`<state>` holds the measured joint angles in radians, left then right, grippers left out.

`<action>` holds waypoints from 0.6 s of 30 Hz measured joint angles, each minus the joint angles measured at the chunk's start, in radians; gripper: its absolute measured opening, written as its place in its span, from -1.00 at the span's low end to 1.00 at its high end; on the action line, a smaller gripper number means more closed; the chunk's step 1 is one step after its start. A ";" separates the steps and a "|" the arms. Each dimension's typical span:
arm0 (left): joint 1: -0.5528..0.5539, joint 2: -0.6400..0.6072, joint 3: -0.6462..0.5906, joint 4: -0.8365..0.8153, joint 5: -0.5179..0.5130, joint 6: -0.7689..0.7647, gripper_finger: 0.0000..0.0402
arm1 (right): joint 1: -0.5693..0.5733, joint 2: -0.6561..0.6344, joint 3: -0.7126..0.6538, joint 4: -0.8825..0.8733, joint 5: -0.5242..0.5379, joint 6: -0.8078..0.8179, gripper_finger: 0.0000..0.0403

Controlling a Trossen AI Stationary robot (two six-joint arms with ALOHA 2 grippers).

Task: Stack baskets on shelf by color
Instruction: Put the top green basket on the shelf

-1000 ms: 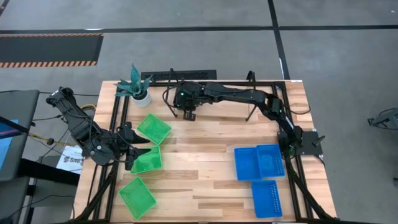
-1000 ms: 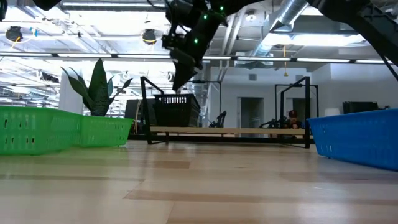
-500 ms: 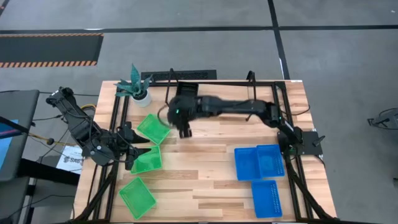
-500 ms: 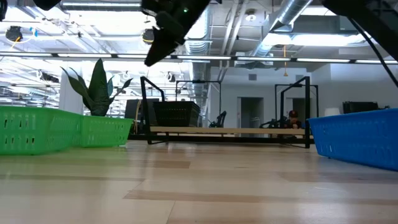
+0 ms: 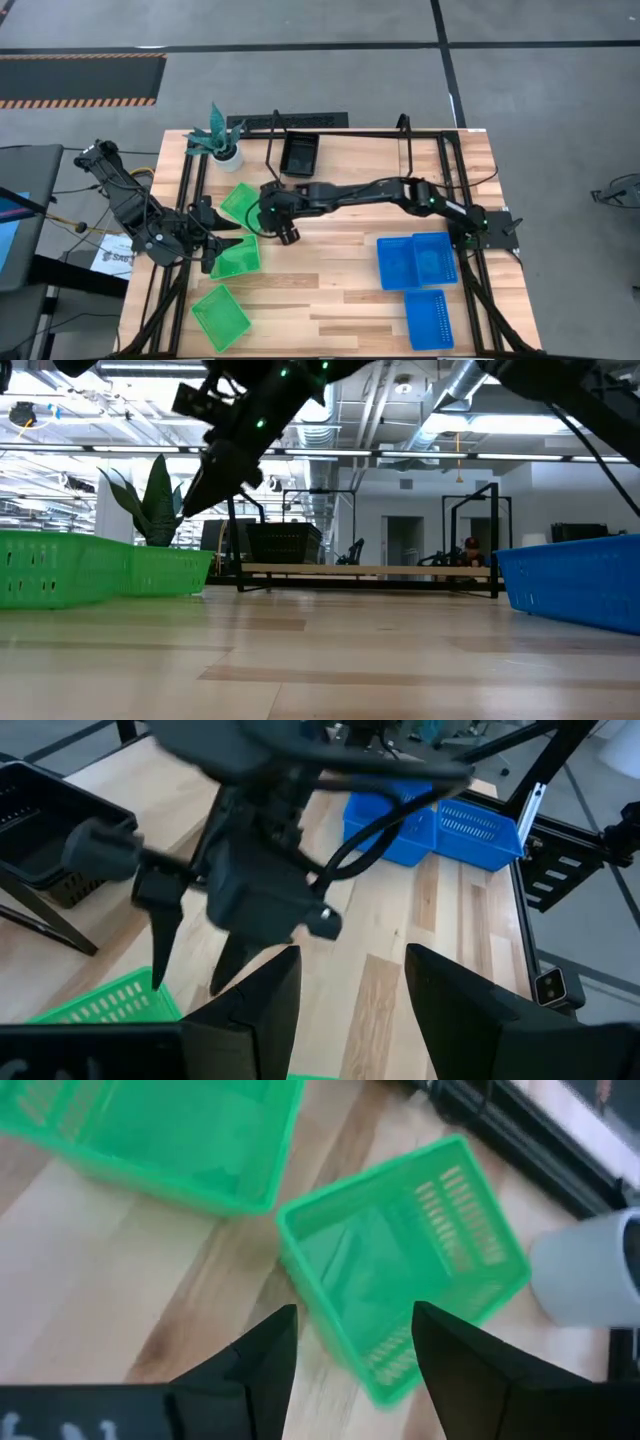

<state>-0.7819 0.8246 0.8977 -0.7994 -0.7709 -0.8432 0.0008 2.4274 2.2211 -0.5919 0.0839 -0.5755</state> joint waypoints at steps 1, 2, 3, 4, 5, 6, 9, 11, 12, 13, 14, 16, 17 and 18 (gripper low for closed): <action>0.000 0.000 0.000 0.000 0.000 0.000 -0.16 | -0.003 0.009 0.000 0.004 -0.008 -0.005 0.09; 0.000 0.000 0.000 0.000 0.000 0.000 -0.16 | -0.004 0.021 0.000 0.018 -0.009 -0.009 0.09; 0.000 0.000 0.000 0.000 0.000 -0.001 -0.16 | -0.006 0.033 0.000 0.036 -0.009 -0.016 0.09; 0.000 0.000 0.000 0.000 0.001 -0.001 -0.16 | -0.009 0.042 -0.001 0.040 -0.010 -0.026 0.09; 0.000 0.000 0.000 0.000 0.001 -0.001 -0.16 | -0.011 0.052 -0.001 0.047 -0.010 -0.035 0.09; 0.000 0.000 0.000 0.000 0.001 -0.003 -0.16 | -0.014 0.062 -0.001 0.069 -0.010 -0.040 0.09; 0.000 0.000 0.000 0.000 0.006 -0.004 -0.16 | -0.022 0.084 -0.001 0.077 -0.011 -0.057 0.09; 0.000 0.000 0.000 -0.001 0.006 -0.004 -0.16 | -0.029 0.097 0.000 0.074 -0.011 -0.061 0.09; 0.000 0.000 0.000 -0.002 0.006 -0.004 -0.16 | -0.033 0.100 -0.001 0.071 -0.011 -0.061 0.09; 0.000 0.000 0.000 -0.003 0.006 -0.004 -0.16 | -0.037 0.101 -0.001 0.069 -0.011 -0.062 0.09; 0.000 0.000 0.000 -0.004 0.006 -0.003 -0.16 | -0.040 0.101 -0.001 0.069 -0.012 -0.061 0.08; 0.000 0.000 0.000 -0.005 0.006 -0.003 -0.16 | -0.045 0.098 0.000 0.070 -0.011 -0.056 0.05; 0.000 0.000 0.000 -0.005 0.006 -0.003 -0.16 | -0.046 0.098 0.000 0.068 -0.011 -0.054 0.03; 0.000 0.000 0.000 -0.005 0.006 -0.003 -0.16 | -0.046 0.098 0.000 0.065 -0.011 -0.054 -0.01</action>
<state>-0.7820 0.8246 0.8978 -0.8043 -0.7650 -0.8463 -0.0454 2.5256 2.2208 -0.5267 0.0727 -0.6292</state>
